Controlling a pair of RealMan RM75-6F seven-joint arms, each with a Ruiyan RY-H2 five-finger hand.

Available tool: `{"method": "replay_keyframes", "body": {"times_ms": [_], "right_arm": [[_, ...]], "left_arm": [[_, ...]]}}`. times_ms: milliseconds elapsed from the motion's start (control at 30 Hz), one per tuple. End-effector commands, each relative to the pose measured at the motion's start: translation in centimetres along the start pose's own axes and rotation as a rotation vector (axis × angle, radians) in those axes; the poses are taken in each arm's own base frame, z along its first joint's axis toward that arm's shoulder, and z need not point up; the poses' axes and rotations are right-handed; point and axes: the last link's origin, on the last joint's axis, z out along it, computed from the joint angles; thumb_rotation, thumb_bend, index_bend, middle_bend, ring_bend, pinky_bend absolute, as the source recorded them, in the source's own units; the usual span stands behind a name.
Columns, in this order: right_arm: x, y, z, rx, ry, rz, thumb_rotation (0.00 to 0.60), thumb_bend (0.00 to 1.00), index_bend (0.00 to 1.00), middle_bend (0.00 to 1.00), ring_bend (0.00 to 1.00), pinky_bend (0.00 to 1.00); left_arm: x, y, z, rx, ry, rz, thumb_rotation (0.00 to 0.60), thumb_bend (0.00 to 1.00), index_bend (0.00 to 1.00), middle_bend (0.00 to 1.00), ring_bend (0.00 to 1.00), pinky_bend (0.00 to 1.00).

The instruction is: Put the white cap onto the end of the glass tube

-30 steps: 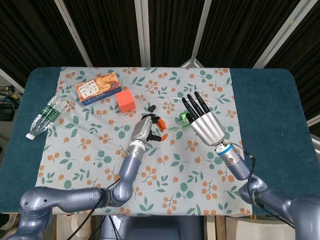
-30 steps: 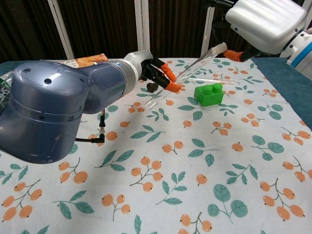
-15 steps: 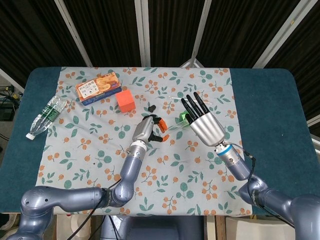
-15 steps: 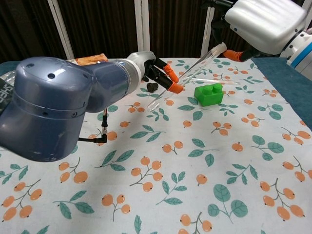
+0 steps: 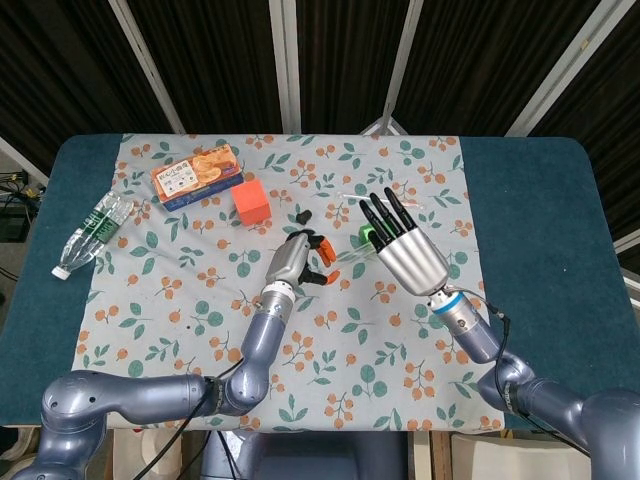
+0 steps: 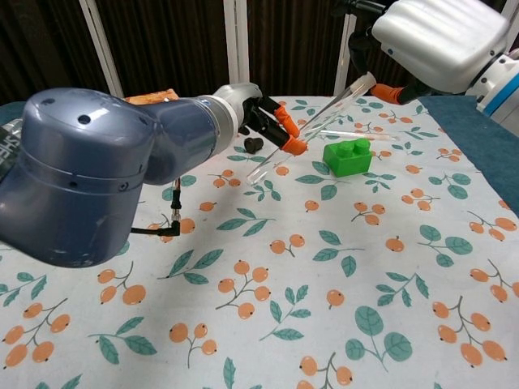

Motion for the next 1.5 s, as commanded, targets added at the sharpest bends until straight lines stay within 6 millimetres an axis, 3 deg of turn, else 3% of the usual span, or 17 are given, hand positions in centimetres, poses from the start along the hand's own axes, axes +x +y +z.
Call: {"method": "replay_keyframes", "body": {"times_ms": [33, 367, 433, 667, 767, 1500], "right_arm": [[0.1, 0.0, 0.0, 0.0, 0.001, 0.0, 0.6, 0.44, 0.59, 0.17, 0.02, 0.0], [0.1, 0.0, 0.0, 0.002, -0.002, 0.003, 0.6, 0.44, 0.58, 0.17, 0.02, 0.0], [0.1, 0.1, -0.1, -0.001, -0.003, 0.003, 0.6, 0.44, 0.54, 0.17, 0.02, 0.0], [-0.1, 0.5, -0.5, -0.006, -0.028, -0.013, 0.6, 0.44, 0.2, 0.05, 0.0, 0.0], [-0.1, 0.6, -0.6, -0.016, -0.034, -0.016, 0.6, 0.44, 0.13, 0.03, 0.0, 0.0], [0.0, 1.8, -1.4, -0.046, -0.076, -0.038, 0.6, 0.44, 0.09, 0.03, 0.0, 0.0]], "left_arm": [[-0.1, 0.1, 0.0, -0.002, -0.001, 0.0, 0.6, 0.67, 0.58, 0.54, 0.12, 0.0], [-0.3, 0.1, -0.2, -0.004, -0.004, 0.009, 0.6, 0.67, 0.58, 0.54, 0.12, 0.0], [-0.2, 0.1, -0.2, -0.005, -0.001, 0.009, 0.6, 0.67, 0.58, 0.54, 0.12, 0.0], [0.0, -0.1, -0.3, -0.013, 0.015, 0.007, 0.6, 0.67, 0.58, 0.54, 0.12, 0.0], [0.0, -0.2, -0.3, -0.014, 0.017, 0.006, 0.6, 0.67, 0.58, 0.54, 0.13, 0.0], [0.6, -2.3, -0.5, 0.012, 0.031, 0.05, 0.6, 0.67, 0.59, 0.55, 0.14, 0.01]]}}
